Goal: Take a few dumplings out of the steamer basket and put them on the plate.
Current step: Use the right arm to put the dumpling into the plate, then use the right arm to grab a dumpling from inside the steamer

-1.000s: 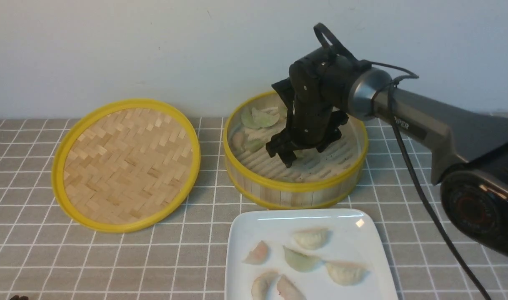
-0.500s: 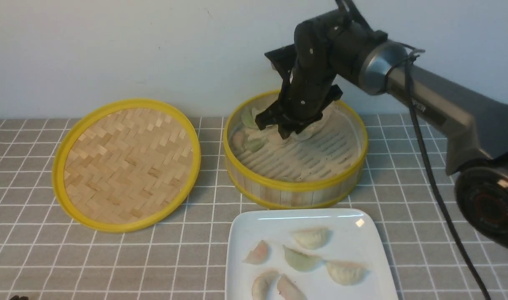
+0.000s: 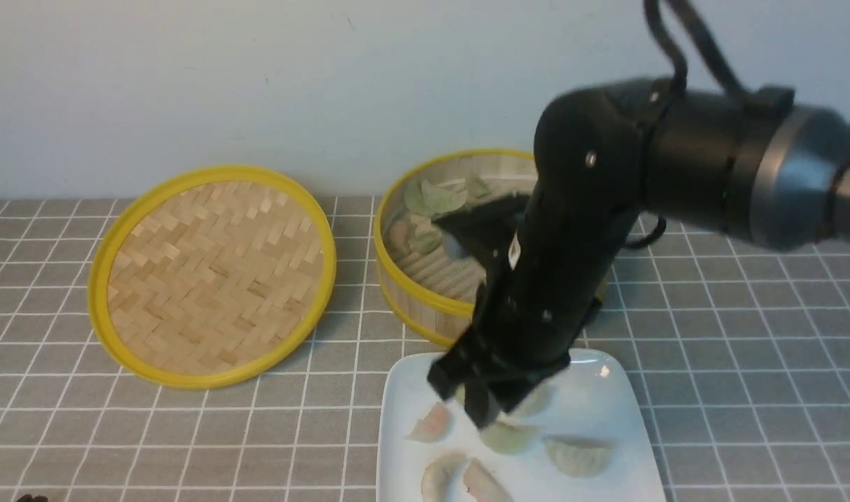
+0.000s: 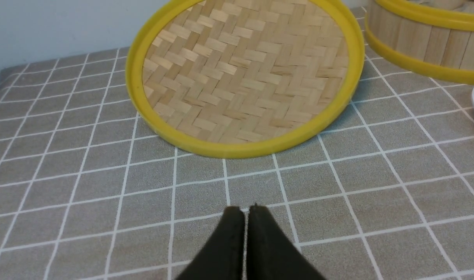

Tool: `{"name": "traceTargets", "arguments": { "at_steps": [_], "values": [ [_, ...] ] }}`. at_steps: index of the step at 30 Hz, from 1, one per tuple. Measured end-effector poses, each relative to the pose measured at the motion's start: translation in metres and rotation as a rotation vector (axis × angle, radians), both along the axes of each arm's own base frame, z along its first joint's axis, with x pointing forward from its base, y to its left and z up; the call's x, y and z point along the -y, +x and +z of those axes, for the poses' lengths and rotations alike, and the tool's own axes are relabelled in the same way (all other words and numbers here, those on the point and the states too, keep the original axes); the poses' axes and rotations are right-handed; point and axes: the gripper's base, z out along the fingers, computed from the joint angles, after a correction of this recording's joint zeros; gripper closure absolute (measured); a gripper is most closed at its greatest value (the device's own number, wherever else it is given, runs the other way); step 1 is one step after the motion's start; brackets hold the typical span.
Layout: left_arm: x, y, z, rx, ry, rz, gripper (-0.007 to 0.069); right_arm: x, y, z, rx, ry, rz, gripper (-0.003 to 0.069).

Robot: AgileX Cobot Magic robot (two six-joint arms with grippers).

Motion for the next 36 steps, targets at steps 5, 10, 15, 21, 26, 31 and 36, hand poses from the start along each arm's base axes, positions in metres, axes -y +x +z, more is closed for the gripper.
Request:
{"name": "traceTargets", "arguments": {
  "at_steps": [5, 10, 15, 21, 26, 31, 36],
  "values": [
    [0.0, 0.0, 0.0, 0.0, 0.0, 0.0, 0.0629, 0.003, -0.007, -0.022, -0.056, -0.054, 0.008, 0.048],
    [0.0, 0.0, 0.0, 0.0, 0.0, 0.0, 0.0629, 0.003, -0.005, -0.023, -0.044, -0.053, 0.01, 0.0277],
    [0.0, 0.0, 0.0, 0.0, 0.0, 0.0, 0.0629, -0.002, 0.018, 0.008, 0.142, -0.049, 0.026, 0.0116],
    [0.0, 0.0, 0.0, 0.0, 0.0, 0.0, 0.0629, 0.005, 0.088, 0.058, 0.459, -0.025, -0.104, 0.0095],
    [0.0, 0.0, 0.0, 0.0, 0.0, 0.0, 0.0629, 0.014, 0.154, 0.054, 0.546, -0.026, -0.199, 0.0093],
    [0.0, 0.0, 0.0, 0.0, 0.0, 0.0, 0.0629, 0.015, 0.196, 0.013, 0.512, -0.049, -0.25, 0.0093],
    [0.0, 0.0, 0.0, 0.0, 0.0, 0.0, 0.0629, 0.023, 0.219, -0.032, 0.456, -0.067, -0.283, 0.0092]
  ]
}}
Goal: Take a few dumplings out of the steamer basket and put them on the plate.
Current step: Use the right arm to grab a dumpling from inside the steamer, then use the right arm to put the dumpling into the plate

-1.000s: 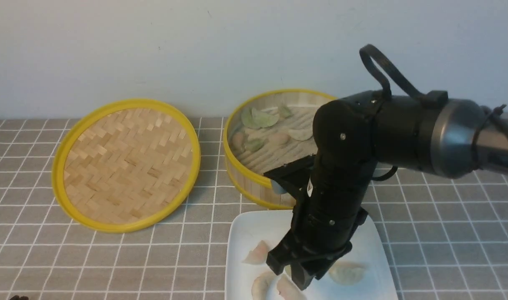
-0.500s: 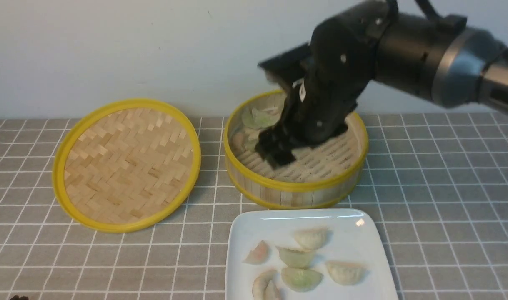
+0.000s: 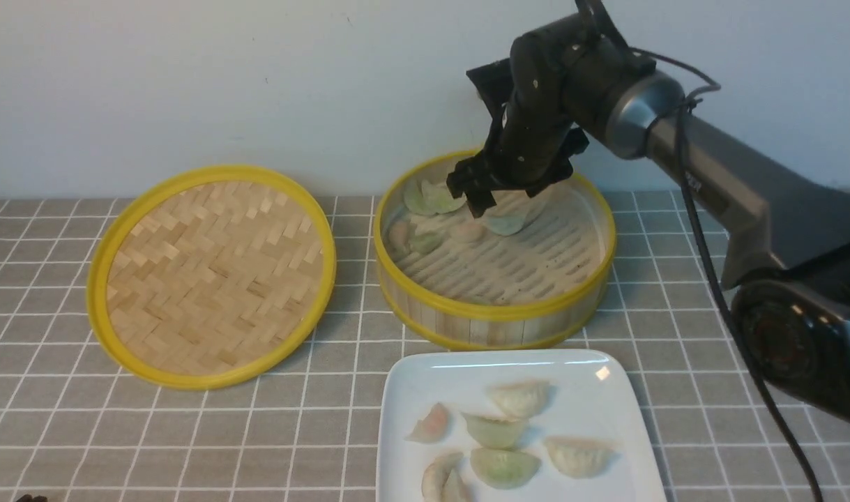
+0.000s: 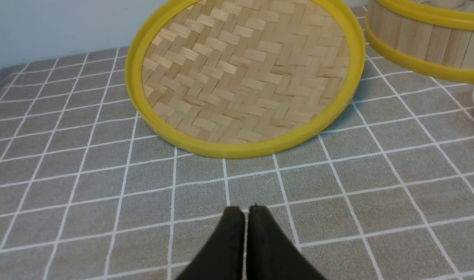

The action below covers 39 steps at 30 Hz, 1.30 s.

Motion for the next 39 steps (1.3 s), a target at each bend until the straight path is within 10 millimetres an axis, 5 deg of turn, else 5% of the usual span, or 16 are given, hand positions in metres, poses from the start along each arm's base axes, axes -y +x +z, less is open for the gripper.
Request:
{"name": "traceTargets", "arguments": {
  "at_steps": [3, 14, 19, 26, 28, 29, 30, 39],
  "values": [
    [0.0, 0.0, 0.0, 0.0, 0.0, 0.0, 0.0629, 0.003, 0.006, -0.02, -0.018, -0.007, -0.008, 0.0092],
    [0.0, 0.0, 0.0, 0.0, 0.0, 0.0, 0.0629, 0.002, 0.011, -0.025, -0.017, 0.05, -0.016, 0.0111],
    [0.0, 0.0, 0.0, 0.0, 0.0, 0.0, 0.0629, 0.001, 0.01, -0.024, -0.027, 0.056, -0.011, 0.0263],
    [0.0, 0.0, 0.0, 0.0, 0.0, 0.0, 0.0629, 0.002, 0.007, -0.021, -0.039, 0.034, 0.026, 0.0271],
    [0.0, 0.0, 0.0, 0.0, 0.0, 0.0, 0.0629, 0.003, 0.005, -0.019, -0.053, 0.031, 0.031, 0.0322],
    [0.0, 0.0, 0.0, 0.0, 0.0, 0.0, 0.0629, 0.003, 0.004, -0.018, -0.066, 0.023, 0.035, 0.0412],
    [0.0, 0.0, 0.0, 0.0, 0.0, 0.0, 0.0629, 0.004, 0.001, -0.012, -0.071, 0.024, 0.042, 0.051],
    [0.0, 0.0, 0.0, 0.0, 0.0, 0.0, 0.0629, 0.009, -0.012, 0.05, 0.021, 0.07, 0.053, 0.0489]
  ]
}}
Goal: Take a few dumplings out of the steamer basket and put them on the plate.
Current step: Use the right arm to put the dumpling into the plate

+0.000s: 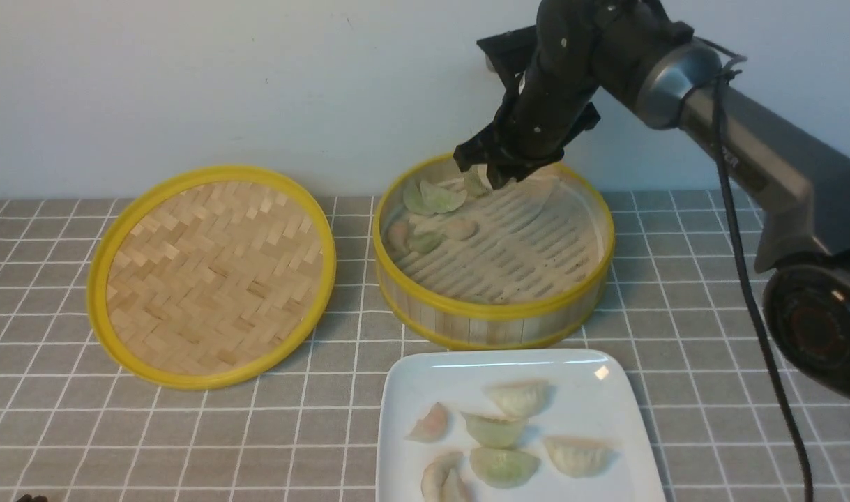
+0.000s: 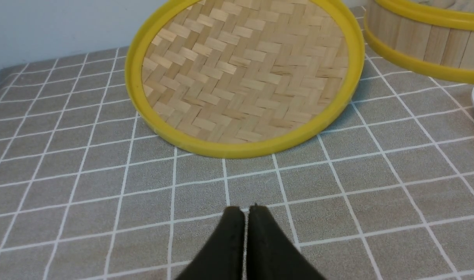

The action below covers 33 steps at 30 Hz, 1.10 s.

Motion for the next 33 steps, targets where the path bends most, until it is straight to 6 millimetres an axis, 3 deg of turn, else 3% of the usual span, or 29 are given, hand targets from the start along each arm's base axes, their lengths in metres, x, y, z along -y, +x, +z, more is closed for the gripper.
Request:
{"name": "traceTargets", "arguments": {
  "at_steps": [6, 8, 12, 13, 15, 16, 20, 24, 29, 33],
  "values": [
    [0.0, 0.0, 0.0, 0.0, 0.0, 0.0, 0.0629, 0.0, -0.014, 0.011, -0.038, 0.041, 0.024, 0.0489],
    [0.0, 0.0, 0.0, 0.0, 0.0, 0.0, 0.0629, 0.005, -0.03, 0.026, -0.054, 0.058, 0.035, 0.0489],
    [0.0, 0.0, 0.0, -0.001, 0.0, 0.0, 0.0629, 0.02, -0.075, 0.068, -0.064, 0.1, 0.051, 0.0489],
    [0.0, 0.0, 0.0, -0.001, 0.0, 0.0, 0.0629, 0.027, -0.094, 0.076, -0.082, 0.111, 0.06, 0.0489],
    [0.0, 0.0, 0.0, -0.001, 0.0, 0.0, 0.0629, 0.032, -0.11, 0.083, -0.093, 0.125, 0.062, 0.0489],
    [0.0, 0.0, 0.0, -0.001, 0.0, 0.0, 0.0629, 0.04, -0.134, 0.092, -0.108, 0.148, 0.064, 0.0489],
    [0.0, 0.0, 0.0, -0.001, 0.0, 0.0, 0.0629, 0.054, -0.182, 0.077, -0.224, 0.172, 0.075, 0.0489],
    [0.0, 0.0, 0.0, -0.001, 0.0, 0.0, 0.0629, 0.051, -0.214, 0.029, -0.405, 0.153, 0.108, 0.0489],
    [0.0, 0.0, 0.0, -0.001, 0.0, 0.0, 0.0629, 0.031, -0.232, -0.015, -0.485, 0.112, 0.152, 0.0489],
    [0.0, 0.0, 0.0, -0.002, 0.0, 0.0, 0.0629, 0.017, -0.233, -0.036, -0.507, 0.074, 0.18, 0.0468]
  ]
}}
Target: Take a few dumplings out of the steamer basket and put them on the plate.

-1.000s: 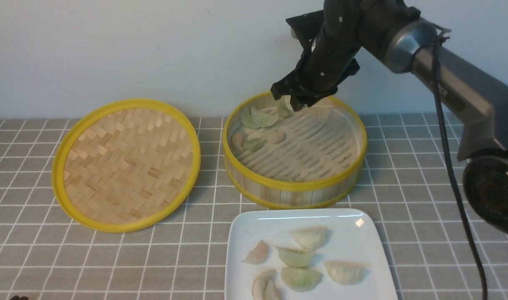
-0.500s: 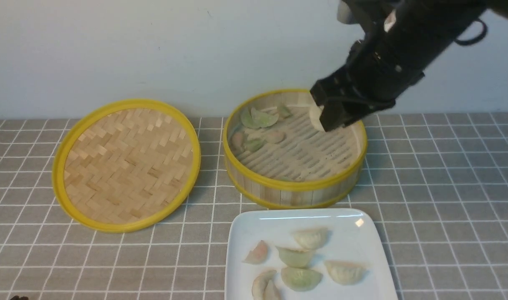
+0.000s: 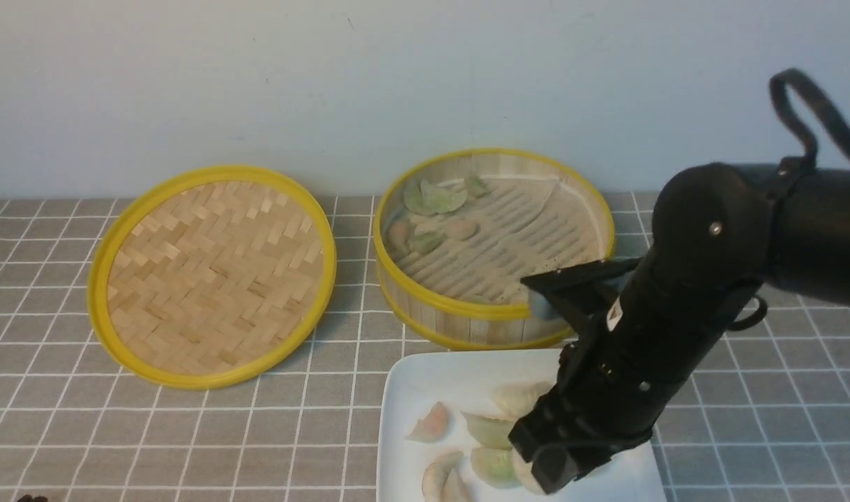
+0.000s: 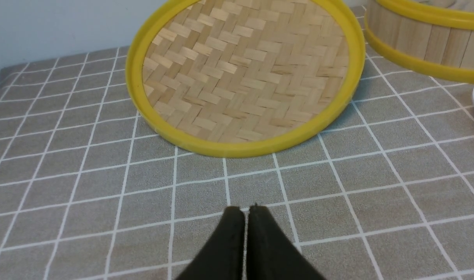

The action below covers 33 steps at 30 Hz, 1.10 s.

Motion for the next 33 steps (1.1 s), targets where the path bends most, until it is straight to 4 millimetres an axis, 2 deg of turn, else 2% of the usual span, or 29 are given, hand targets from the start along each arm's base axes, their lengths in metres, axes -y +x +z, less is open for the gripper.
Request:
{"name": "traceTargets", "arguments": {
  "at_steps": [3, 8, 10, 12, 15, 16, 17, 19, 20, 21, 22, 25, 29, 33],
  "values": [
    [0.0, 0.0, 0.0, 0.0, 0.0, 0.0, 0.0629, -0.005, 0.001, -0.009, -0.011, -0.014, 0.01, 0.0358],
    [0.0, 0.0, 0.0, 0.0, 0.0, 0.0, 0.0629, -0.006, 0.002, -0.007, -0.017, -0.011, 0.005, 0.0189],
    [0.0, 0.0, 0.0, 0.0, -0.001, 0.0, 0.0629, -0.008, 0.001, 0.001, -0.027, 0.01, 0.004, 0.0191],
    [0.0, 0.0, 0.0, 0.0, -0.001, 0.0, 0.0629, -0.009, 0.0, 0.009, -0.027, 0.036, 0.001, 0.0213],
    [0.0, 0.0, 0.0, 0.0, -0.001, 0.0, 0.0629, -0.008, -0.014, 0.06, 0.098, 0.17, 0.002, 0.0435],
    [0.0, 0.0, 0.0, 0.0, -0.001, 0.0, 0.0629, -0.007, -0.015, 0.062, 0.108, 0.177, 0.002, 0.0449],
    [0.0, 0.0, 0.0, 0.0, -0.001, 0.0, 0.0629, -0.001, -0.024, 0.085, 0.187, 0.223, 0.001, 0.0538],
    [0.0, 0.0, 0.0, 0.0, -0.001, 0.0, 0.0629, 0.011, -0.036, 0.114, 0.326, 0.269, -0.003, 0.0625],
    [0.0, 0.0, 0.0, 0.0, -0.001, 0.0, 0.0629, 0.02, -0.045, 0.132, 0.413, 0.296, -0.009, 0.0645],
    [0.0, 0.0, 0.0, 0.0, -0.001, 0.0, 0.0629, 0.022, -0.046, 0.136, 0.435, 0.297, -0.01, 0.0651],
    [0.0, 0.0, 0.0, 0.0, -0.001, 0.0, 0.0629, 0.035, -0.058, 0.156, 0.538, 0.321, -0.019, 0.0662],
    [0.0, 0.0, 0.0, 0.0, -0.001, 0.0, 0.0629, 0.062, -0.085, 0.19, 0.729, 0.348, -0.034, 0.0671],
    [0.0, 0.0, 0.0, 0.0, -0.001, 0.0, 0.0629, 0.093, -0.111, 0.215, 0.909, 0.343, -0.067, 0.0672],
    [0.0, 0.0, 0.0, 0.0, -0.001, 0.0, 0.0629, 0.107, -0.123, 0.228, 1.011, 0.352, -0.114, 0.0672]
  ]
}}
